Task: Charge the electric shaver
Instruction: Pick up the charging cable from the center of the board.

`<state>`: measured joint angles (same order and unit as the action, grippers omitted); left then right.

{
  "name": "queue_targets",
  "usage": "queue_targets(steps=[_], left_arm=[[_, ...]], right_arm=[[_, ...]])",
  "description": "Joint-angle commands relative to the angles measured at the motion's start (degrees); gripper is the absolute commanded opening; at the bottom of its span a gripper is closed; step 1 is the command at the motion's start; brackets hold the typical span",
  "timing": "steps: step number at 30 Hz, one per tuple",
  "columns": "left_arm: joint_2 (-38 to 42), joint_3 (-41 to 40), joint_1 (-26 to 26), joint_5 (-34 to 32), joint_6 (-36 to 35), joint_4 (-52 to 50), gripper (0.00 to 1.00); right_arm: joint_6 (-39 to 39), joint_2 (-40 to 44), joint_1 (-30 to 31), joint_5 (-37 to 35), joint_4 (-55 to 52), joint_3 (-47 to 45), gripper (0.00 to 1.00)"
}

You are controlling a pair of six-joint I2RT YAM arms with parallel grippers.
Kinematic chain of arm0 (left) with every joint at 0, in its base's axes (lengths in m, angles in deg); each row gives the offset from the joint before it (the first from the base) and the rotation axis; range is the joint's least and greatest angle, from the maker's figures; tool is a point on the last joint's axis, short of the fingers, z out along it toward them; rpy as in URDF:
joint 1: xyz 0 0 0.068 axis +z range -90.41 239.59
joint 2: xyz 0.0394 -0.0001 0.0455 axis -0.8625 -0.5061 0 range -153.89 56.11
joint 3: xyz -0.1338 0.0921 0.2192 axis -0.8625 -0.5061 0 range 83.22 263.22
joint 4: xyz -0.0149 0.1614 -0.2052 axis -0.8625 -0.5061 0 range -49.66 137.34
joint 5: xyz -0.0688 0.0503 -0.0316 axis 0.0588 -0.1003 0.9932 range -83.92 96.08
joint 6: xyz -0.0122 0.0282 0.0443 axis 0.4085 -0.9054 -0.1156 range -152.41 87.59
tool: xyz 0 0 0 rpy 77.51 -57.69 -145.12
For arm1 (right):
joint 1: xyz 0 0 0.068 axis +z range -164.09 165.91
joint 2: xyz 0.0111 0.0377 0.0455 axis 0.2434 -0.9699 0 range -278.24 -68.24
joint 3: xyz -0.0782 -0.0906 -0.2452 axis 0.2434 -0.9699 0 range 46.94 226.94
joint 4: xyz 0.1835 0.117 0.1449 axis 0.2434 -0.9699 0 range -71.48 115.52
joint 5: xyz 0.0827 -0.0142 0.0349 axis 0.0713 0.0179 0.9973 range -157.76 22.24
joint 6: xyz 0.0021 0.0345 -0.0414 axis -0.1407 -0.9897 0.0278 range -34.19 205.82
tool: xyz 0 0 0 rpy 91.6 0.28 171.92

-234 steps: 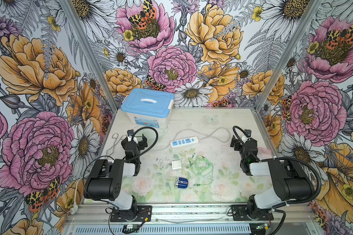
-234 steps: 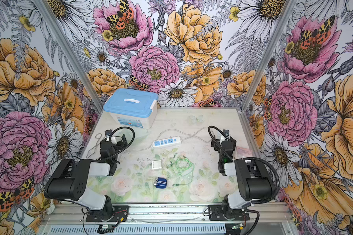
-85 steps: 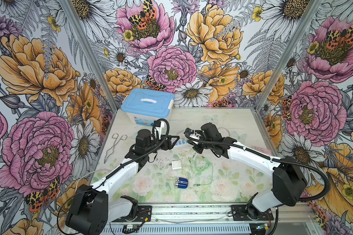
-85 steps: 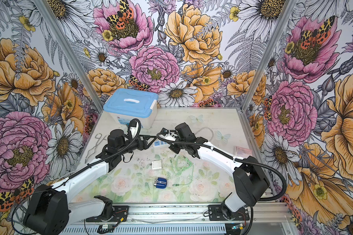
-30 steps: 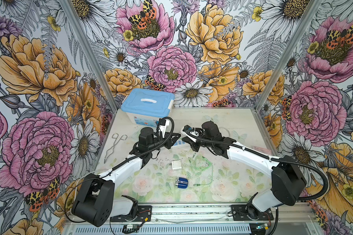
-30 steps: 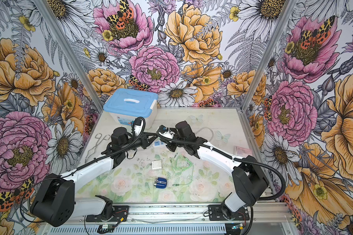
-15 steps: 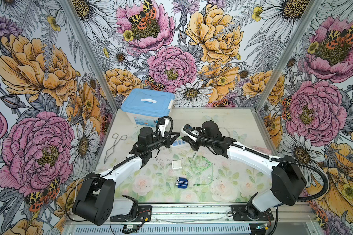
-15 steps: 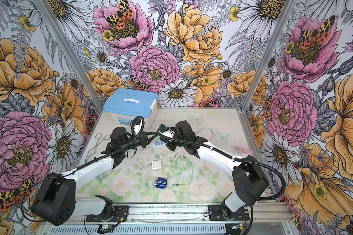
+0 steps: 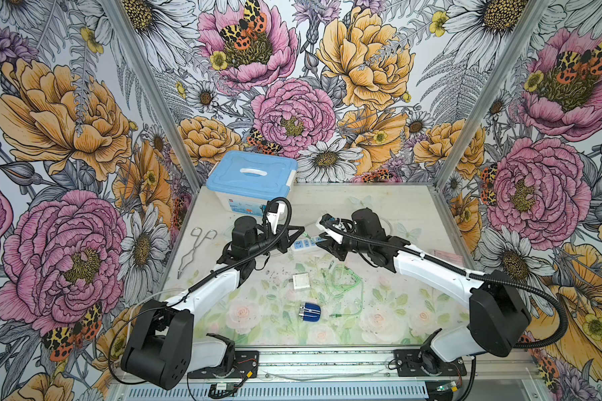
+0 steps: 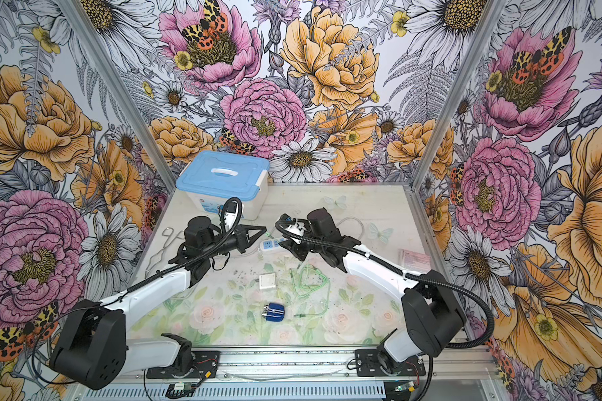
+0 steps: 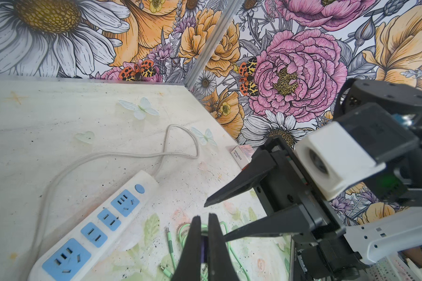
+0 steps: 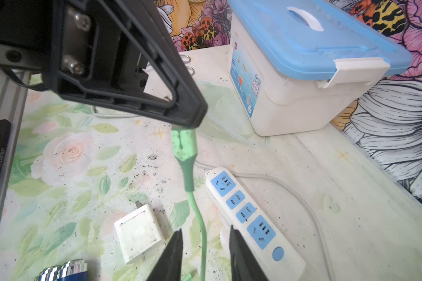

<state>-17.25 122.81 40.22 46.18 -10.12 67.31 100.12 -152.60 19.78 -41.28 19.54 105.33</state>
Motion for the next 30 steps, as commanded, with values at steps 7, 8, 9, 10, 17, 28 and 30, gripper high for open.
queue_targets(steps=[7,8,9,10,17,28,30], left_arm=[[3.82,3.12,-3.65,2.26,-5.93,-11.76,0.0],[3.96,3.53,-4.11,2.19,-6.47,-12.74,0.0],[4.02,4.1,-4.49,2.09,-6.97,-13.49,0.0],[4.02,4.41,-4.74,2.05,-7.17,-13.81,0.0],[3.33,5.91,-6.43,1.54,-7.63,-13.88,0.0],[2.35,6.37,-8.17,0.91,-7.3,-12.03,0.0],[2.51,6.28,-8.07,0.54,-7.34,-12.01,0.0]], right_arm=[[-2.29,-0.71,-5.21,21.29,-6.94,5.85,0.34],[-2.22,-0.87,-5.21,21.57,-6.88,6.1,0.34],[-2.18,-0.9,-5.13,21.86,-6.88,6.25,0.34],[-2.28,-0.98,-5.0,22.17,-6.87,6.42,0.33],[-2.44,-1.5,-4.01,22.86,-6.88,6.69,0.31],[-2.3,-4.14,-2.14,23.0,-6.83,8.98,0.29],[-2.39,-4.27,-2.01,22.82,-6.81,9.02,0.28]])
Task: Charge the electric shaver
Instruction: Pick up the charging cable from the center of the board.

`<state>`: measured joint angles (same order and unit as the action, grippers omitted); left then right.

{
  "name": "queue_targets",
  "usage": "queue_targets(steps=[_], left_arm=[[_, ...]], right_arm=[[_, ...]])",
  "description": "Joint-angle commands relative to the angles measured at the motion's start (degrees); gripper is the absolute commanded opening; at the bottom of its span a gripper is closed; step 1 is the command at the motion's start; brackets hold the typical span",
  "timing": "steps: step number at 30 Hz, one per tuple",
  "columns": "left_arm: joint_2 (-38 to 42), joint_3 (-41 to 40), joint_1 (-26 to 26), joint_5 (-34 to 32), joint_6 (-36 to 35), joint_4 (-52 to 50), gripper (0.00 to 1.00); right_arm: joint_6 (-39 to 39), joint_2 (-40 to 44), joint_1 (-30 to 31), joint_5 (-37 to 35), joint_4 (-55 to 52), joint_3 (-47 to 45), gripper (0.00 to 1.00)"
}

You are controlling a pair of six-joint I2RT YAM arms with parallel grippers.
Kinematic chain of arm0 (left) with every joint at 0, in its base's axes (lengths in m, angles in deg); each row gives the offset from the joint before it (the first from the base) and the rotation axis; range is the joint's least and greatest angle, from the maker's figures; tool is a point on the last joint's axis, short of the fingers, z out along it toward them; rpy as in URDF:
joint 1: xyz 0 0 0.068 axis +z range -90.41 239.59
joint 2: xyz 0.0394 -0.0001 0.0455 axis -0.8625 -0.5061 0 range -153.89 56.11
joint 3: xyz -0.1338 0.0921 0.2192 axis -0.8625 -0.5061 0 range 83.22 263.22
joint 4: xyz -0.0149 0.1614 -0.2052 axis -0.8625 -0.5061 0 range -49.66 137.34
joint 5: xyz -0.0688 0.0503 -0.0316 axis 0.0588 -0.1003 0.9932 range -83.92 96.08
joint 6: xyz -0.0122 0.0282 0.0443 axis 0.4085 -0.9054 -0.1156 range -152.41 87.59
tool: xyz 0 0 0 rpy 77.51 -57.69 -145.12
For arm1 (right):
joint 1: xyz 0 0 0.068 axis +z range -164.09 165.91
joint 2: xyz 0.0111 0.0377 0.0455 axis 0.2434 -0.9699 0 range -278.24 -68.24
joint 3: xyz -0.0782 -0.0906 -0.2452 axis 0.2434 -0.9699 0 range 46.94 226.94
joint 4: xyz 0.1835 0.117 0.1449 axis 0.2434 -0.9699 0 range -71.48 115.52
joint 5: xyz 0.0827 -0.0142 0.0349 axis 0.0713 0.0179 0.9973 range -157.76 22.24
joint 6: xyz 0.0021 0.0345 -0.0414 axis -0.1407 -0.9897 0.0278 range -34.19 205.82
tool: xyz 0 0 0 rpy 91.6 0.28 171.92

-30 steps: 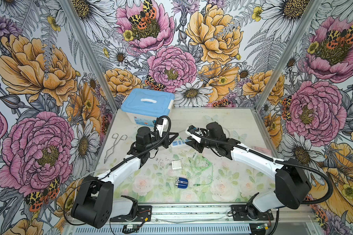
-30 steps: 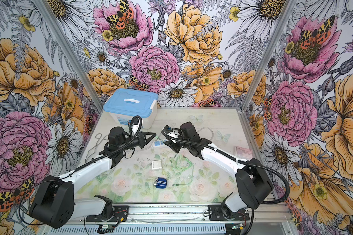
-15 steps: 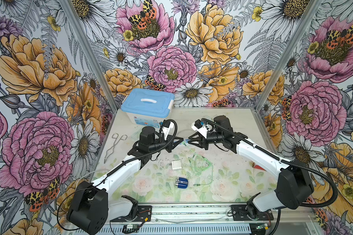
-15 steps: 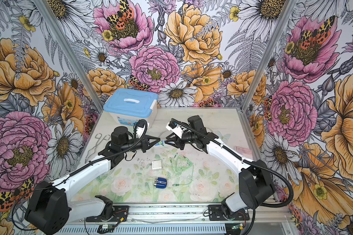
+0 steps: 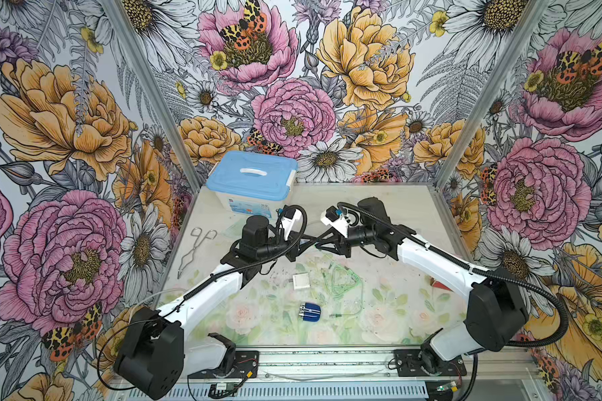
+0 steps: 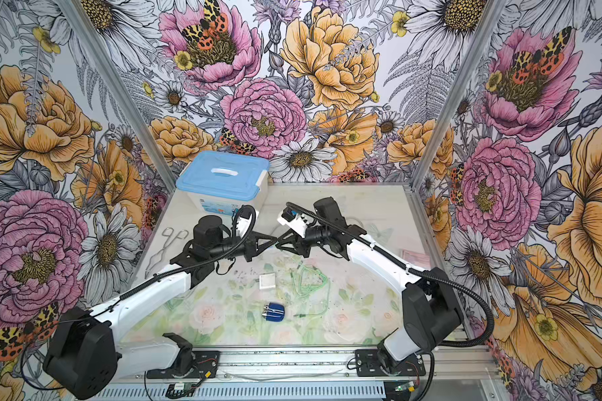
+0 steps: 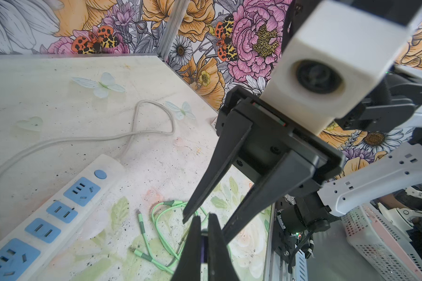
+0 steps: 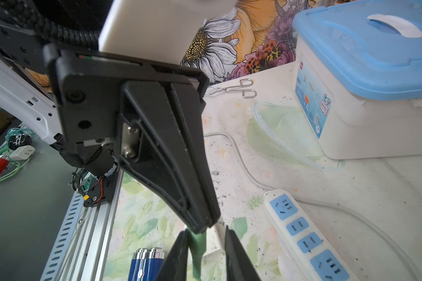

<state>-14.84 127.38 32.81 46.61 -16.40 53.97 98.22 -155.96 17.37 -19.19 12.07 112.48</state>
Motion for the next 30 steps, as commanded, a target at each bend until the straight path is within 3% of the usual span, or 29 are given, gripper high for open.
queue_targets(steps=[1,22,30], left_arm=[[0.12,1.61,-0.72,-0.06,-1.15,1.48,0.0],[2.32,1.72,1.58,-0.32,-3.34,-1.18,0.0],[2.03,1.59,1.65,-0.36,-3.02,-0.41,0.0]], right_arm=[[-0.56,-0.96,0.44,0.69,0.61,1.87,0.28],[-1.33,-1.33,0.49,0.89,0.59,1.41,0.14],[-1.6,-1.61,0.62,1.41,0.7,1.63,0.21]])
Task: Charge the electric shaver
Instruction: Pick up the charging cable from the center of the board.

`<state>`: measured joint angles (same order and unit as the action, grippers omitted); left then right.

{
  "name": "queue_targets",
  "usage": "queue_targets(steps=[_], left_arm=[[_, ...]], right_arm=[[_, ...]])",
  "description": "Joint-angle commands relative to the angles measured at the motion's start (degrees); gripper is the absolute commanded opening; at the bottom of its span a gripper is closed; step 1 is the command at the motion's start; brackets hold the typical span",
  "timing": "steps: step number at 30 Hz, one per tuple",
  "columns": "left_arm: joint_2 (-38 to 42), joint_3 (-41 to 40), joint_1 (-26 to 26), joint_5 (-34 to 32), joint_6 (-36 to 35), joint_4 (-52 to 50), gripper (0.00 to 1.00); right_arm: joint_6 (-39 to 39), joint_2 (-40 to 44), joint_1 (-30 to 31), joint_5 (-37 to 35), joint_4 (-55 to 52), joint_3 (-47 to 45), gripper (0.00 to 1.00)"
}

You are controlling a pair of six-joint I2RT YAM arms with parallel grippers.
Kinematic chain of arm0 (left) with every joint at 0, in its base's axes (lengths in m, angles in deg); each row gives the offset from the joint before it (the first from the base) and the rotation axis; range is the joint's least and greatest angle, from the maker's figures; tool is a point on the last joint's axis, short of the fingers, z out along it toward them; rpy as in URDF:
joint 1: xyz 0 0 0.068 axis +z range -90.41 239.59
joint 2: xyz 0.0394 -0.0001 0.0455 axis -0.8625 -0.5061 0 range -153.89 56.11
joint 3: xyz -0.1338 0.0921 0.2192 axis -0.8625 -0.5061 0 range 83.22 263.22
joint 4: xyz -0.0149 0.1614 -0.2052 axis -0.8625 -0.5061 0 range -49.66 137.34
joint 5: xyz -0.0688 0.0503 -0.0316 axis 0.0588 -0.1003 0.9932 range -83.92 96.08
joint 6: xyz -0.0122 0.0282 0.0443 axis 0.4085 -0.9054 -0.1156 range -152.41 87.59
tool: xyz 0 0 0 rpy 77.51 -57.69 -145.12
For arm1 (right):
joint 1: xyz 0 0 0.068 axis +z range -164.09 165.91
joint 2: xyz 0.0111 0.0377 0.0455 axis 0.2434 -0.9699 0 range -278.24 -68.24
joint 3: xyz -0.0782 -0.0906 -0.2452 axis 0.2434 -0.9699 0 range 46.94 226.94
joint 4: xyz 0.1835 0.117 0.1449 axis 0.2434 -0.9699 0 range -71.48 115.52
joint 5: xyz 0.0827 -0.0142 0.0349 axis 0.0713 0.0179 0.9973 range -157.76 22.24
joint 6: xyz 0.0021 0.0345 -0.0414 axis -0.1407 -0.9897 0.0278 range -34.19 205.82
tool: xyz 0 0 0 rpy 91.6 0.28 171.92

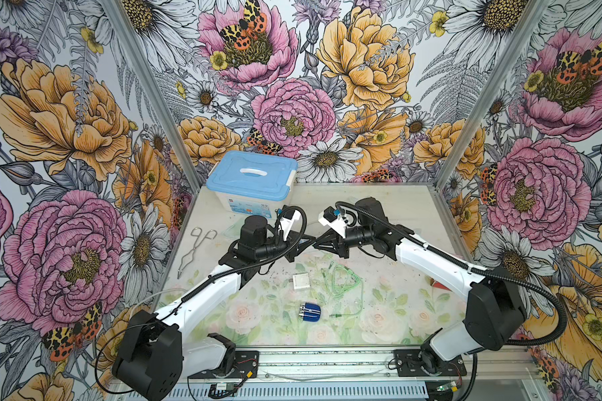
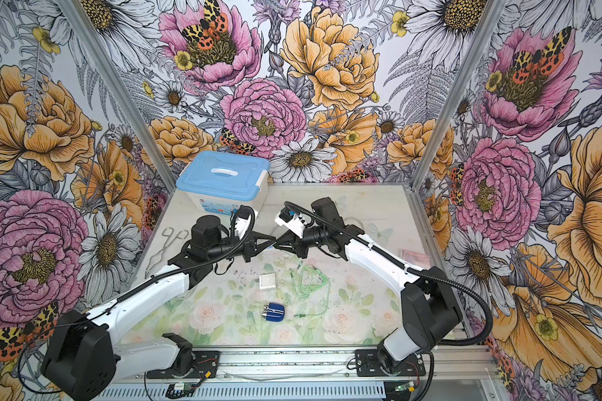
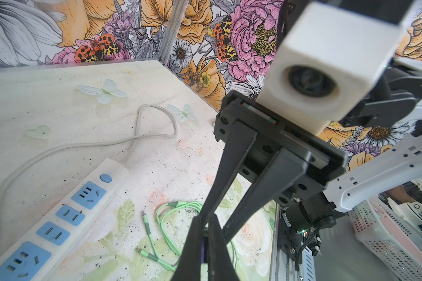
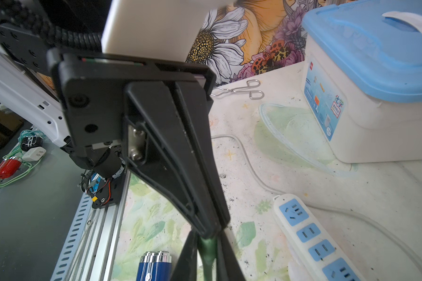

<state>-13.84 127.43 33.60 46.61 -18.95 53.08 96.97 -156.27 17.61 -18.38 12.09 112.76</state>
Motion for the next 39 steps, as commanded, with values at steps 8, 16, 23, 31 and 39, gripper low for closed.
queue_targets(steps=[8,16,23,31,39], left_arm=[[0.98,1.64,0.86,0.07,-0.36,0.43,0.0],[0.09,0.77,0.59,0.61,-0.16,1.33,0.0],[-0.44,0.06,1.13,1.04,-0.36,1.29,0.0],[-0.95,0.79,1.19,1.74,-0.38,1.21,0.0],[-0.89,1.01,1.21,1.79,-0.37,1.36,0.0]], right_arm=[[-0.26,-1.89,0.73,0.2,0.67,1.48,0.19],[-0.1,-1.5,0.79,0.0,0.71,2.25,0.22],[-0.31,-0.89,0.73,-0.73,0.77,2.24,0.29],[-0.22,-1.18,0.73,-0.31,0.77,2.38,0.23],[-0.17,-1.72,0.73,0.29,0.77,3.02,0.16]])
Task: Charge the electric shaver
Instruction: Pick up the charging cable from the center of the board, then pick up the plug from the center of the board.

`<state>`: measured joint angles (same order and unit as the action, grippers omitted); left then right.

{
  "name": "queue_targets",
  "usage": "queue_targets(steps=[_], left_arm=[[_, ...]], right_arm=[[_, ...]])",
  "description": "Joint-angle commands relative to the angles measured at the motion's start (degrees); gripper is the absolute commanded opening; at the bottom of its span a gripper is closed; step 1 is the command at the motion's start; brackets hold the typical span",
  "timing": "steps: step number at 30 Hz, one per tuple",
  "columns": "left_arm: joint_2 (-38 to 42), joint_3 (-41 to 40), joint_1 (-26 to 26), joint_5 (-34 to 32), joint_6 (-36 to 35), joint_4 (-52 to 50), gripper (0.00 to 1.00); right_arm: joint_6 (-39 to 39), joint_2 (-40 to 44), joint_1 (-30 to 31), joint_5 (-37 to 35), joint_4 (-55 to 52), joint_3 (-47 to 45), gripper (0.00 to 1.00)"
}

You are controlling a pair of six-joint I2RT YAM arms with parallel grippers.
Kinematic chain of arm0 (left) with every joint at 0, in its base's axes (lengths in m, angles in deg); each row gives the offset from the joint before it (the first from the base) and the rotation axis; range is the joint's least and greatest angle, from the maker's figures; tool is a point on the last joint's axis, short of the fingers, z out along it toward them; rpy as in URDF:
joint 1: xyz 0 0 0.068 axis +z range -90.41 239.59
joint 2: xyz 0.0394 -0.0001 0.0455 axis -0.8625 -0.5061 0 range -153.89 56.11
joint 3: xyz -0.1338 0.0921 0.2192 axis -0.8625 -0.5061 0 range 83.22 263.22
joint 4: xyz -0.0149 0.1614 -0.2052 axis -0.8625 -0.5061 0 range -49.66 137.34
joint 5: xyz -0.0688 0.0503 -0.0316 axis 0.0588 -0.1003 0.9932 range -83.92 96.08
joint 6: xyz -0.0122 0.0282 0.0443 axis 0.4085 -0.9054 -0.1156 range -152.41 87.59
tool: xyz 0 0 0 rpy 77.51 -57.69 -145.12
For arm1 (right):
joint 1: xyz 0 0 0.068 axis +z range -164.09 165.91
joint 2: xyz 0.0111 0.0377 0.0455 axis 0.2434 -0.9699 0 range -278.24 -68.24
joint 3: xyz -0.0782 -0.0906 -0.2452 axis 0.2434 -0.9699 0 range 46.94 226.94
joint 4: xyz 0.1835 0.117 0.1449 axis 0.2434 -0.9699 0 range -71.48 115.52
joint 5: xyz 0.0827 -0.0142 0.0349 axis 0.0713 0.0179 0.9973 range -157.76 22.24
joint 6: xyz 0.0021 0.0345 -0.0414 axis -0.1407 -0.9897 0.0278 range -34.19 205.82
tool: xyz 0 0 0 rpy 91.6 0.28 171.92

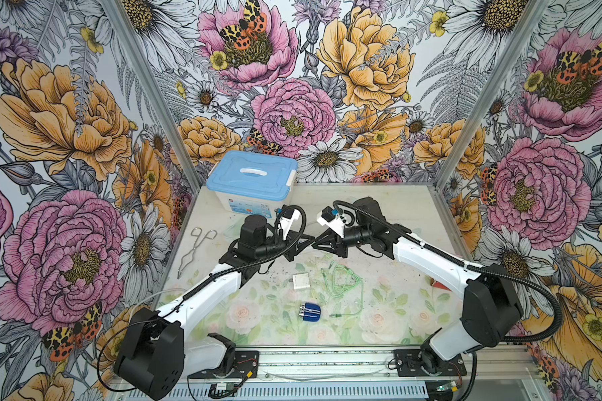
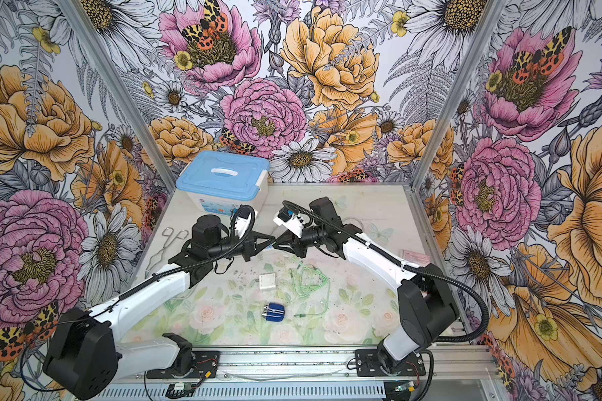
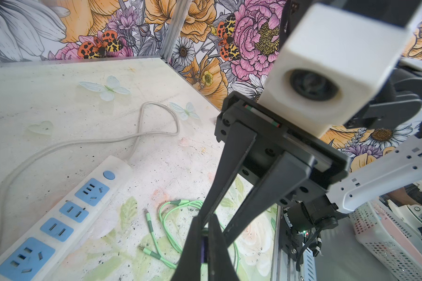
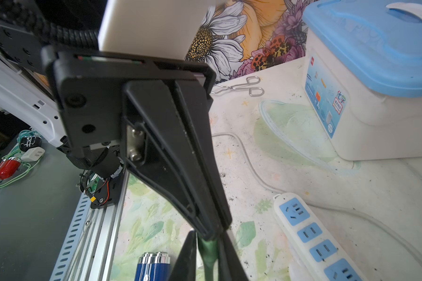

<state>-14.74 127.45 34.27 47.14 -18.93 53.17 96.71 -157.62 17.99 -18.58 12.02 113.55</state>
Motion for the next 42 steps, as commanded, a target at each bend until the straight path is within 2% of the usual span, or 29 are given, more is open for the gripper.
queue_targets(steps=[1,8,17,20,24,27,29,30,31,34,35,38,40,42], left_arm=[[0.01,1.04,0.45,1.14,-0.47,1.23,0.0],[-0.06,1.04,0.51,0.83,-0.38,1.74,0.01],[0.9,-0.11,1.28,-1.12,0.19,2.16,0.33],[2.31,-0.46,1.89,-2.08,0.06,1.79,0.35],[4.69,0.21,3.29,-6.29,-1.35,-2.9,0.48],[7.6,3.12,4.38,-11.83,-5.49,-13.26,0.57],[8.89,6.22,4.4,-13.08,-9.97,-22.0,0.64],[9.13,8.15,4.4,-11.95,-13.15,-27.3,0.72],[9.19,10.03,4.07,-11.97,-16.9,-32.91,0.91],[8.24,13.15,2.42,-19.59,-26.57,-45.78,0.97],[7.86,12.9,1.63,-22.74,-28.46,-47.23,0.98],[7.2,9.46,-5.05,-30.46,-31.46,-46.31,0.99],[5.28,7.39,-7.27,-30.59,-34.12,-47.28,0.99],[2.91,6.06,-10.3,-34.92,-36.64,-47.42,0.99]], right_arm=[[0.09,-0.5,0.36,0.5,0.79,2.25,0.14],[-0.47,-0.45,0.36,0.28,0.84,2.46,0.02],[-1.43,-0.01,0.28,-1.41,0.91,2.26,0.0],[-1.41,0.43,0.27,-1.64,0.99,1.79,0.0],[-1.82,0.83,0.18,-3.21,0.95,0.98,0.0],[-2.49,2.25,-0.32,-6.76,0.92,-1.49,0.0],[-3.03,3.71,-0.9,-9.54,0.92,-3.94,0.0],[-3.44,4.35,-1.24,-11.02,0.93,-5.39,0.0],[-3.8,5.16,-1.68,-11.95,1.01,-6.98,0.0],[-5.03,6.78,-2.28,-16.42,0.95,-10.87,0.0],[-5.41,7.05,-2.41,-18.3,0.93,-11.84,0.0],[-6.86,8.39,-2.97,-21.58,1.1,-14.55,0.0],[-8.14,9.84,-3.07,-22.12,2.23,-16.29,0.0],[-9.97,11.34,-3.16,-22.22,5.18,-18.71,0.0]])
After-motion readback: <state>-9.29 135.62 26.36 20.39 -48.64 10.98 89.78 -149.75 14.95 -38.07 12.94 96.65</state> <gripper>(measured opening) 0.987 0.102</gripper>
